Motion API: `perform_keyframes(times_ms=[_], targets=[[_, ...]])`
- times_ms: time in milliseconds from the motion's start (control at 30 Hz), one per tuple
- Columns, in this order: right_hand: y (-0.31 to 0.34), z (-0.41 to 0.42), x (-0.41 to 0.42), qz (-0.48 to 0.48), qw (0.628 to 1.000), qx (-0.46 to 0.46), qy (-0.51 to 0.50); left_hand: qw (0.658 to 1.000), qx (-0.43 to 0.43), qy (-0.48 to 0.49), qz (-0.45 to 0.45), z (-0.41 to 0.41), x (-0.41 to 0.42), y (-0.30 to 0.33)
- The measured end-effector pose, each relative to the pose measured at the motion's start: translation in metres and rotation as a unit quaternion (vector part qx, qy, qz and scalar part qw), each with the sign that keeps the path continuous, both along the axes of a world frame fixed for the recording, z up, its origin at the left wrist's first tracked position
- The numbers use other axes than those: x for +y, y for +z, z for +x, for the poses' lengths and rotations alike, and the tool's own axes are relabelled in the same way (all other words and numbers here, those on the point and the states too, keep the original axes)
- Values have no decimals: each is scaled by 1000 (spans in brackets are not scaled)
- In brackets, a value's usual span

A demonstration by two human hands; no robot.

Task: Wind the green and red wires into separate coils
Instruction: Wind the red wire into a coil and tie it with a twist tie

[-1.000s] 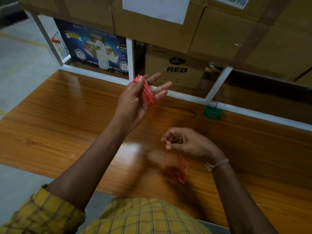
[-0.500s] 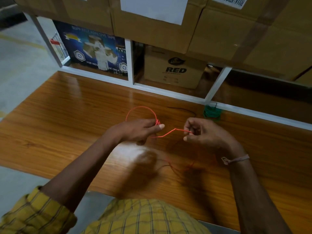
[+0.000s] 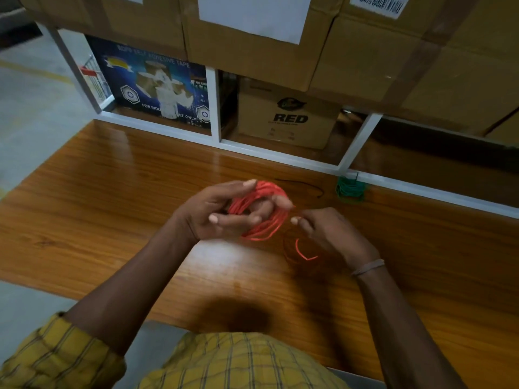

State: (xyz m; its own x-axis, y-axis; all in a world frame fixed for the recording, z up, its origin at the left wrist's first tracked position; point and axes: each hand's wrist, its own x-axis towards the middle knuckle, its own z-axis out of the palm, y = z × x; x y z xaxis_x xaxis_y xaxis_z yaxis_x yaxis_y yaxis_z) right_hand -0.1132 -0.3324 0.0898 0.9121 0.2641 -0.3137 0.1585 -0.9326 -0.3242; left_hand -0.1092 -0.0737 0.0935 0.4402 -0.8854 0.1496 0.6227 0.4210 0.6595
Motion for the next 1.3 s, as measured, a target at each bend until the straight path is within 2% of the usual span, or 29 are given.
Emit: perform_keyframes(times_ms=[100, 300, 367, 433, 500, 533, 600, 667, 700, 733, 767, 833, 867, 1033, 1100, 1200, 1300], targets=[[-2, -5, 11, -26, 999, 21, 21, 994, 44, 81, -62, 1, -11, 6], [4, -10, 19, -74, 990, 93, 80, 952, 37, 298, -55, 7, -21, 19], [3, -13, 18, -55, 990, 105, 74, 928, 32, 368, -38, 12, -23, 21], [4, -14, 16, -23, 992, 99, 71, 897, 8, 441, 37, 14, -25, 21], [8, -15, 14, 12, 993, 85, 75, 842, -80, 495, 198, 16, -26, 12], [12, -16, 14, 38, 993, 78, 75, 798, -163, 498, 298, 15, -24, 6], [19, -19, 14, 108, 990, 69, 59, 691, -344, 434, 465, 14, -19, -5], [23, -18, 13, 153, 987, 45, 29, 595, -458, 333, 570, 13, -17, -14], [23, -15, 11, 158, 987, 30, 13, 572, -487, 284, 596, 11, -18, -16], [24, -13, 10, 161, 987, 21, -3, 571, -499, 239, 607, 9, -19, -17], [23, -11, 9, 166, 986, 14, -16, 593, -492, 196, 607, 6, -19, -16], [21, -8, 6, 170, 985, 1, -30, 688, -426, 122, 575, 1, -18, -15], [19, -7, 5, 170, 985, -4, -32, 725, -398, 96, 554, 0, -16, -14], [9, -2, 3, 139, 989, -20, -39, 808, -360, 59, 463, 1, -6, -8], [7, -1, 5, 105, 993, -35, -29, 850, -300, 58, 430, 2, -7, -6], [7, 0, 5, 75, 989, -125, -13, 931, -162, 65, 320, 0, -9, -4], [8, 5, 2, 82, 983, -160, -20, 966, -99, 78, 226, -3, -11, -4]])
